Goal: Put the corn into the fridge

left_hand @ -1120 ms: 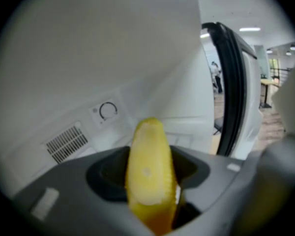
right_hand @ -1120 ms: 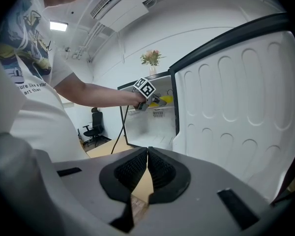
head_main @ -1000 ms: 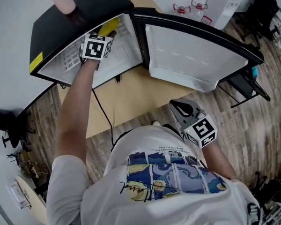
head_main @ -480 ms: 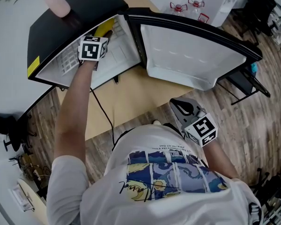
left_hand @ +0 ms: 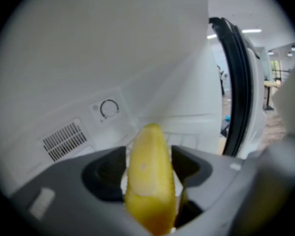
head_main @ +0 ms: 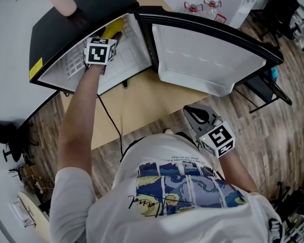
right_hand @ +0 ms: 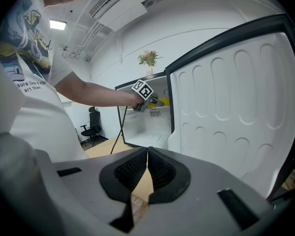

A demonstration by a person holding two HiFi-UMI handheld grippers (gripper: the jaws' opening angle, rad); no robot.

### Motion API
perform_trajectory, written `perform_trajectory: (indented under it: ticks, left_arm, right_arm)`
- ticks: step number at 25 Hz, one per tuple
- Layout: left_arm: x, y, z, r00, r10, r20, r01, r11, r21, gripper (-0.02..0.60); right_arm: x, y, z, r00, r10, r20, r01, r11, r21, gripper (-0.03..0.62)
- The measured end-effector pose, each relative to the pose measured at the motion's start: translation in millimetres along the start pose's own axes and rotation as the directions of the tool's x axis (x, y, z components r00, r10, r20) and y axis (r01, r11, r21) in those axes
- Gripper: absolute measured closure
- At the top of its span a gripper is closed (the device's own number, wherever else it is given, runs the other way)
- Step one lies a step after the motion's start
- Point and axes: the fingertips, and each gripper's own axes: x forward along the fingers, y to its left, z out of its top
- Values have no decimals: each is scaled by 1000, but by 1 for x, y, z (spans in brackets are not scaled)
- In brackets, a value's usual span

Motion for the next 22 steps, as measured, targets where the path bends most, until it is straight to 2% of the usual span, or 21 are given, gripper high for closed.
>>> perform_trajectory:
  ticks: [11,22]
  left_arm:
    - [-28,-1,5,999,11,49,-10,1000,-17,276]
    - [-98,-4,6,989,9,146,-3,999,-42,270]
  right_arm:
    - [2,11,-1,1000,22,-6,-22,1000,-7,579]
    - [22,55,9,997,78,-13,-78,996,-53,579]
